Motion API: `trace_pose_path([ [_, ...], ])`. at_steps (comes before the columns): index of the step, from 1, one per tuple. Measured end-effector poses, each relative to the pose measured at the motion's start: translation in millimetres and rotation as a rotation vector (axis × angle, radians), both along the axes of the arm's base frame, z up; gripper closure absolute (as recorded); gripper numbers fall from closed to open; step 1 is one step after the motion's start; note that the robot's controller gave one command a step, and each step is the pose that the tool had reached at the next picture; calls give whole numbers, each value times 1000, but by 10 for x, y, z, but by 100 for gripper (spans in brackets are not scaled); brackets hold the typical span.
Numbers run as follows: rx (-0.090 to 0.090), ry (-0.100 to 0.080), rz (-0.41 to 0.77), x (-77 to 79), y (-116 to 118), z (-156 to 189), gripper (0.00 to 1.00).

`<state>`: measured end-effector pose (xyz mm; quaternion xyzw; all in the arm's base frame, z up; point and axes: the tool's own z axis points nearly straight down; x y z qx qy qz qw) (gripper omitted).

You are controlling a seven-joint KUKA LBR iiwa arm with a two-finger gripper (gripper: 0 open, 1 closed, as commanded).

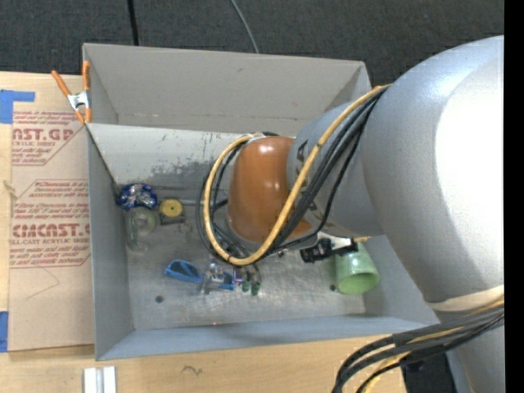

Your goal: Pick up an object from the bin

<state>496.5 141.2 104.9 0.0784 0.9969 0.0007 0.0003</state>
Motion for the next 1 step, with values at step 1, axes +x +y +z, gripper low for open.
trace_pose_path([
  [1,1,-2,1,6,7,329,100],
])
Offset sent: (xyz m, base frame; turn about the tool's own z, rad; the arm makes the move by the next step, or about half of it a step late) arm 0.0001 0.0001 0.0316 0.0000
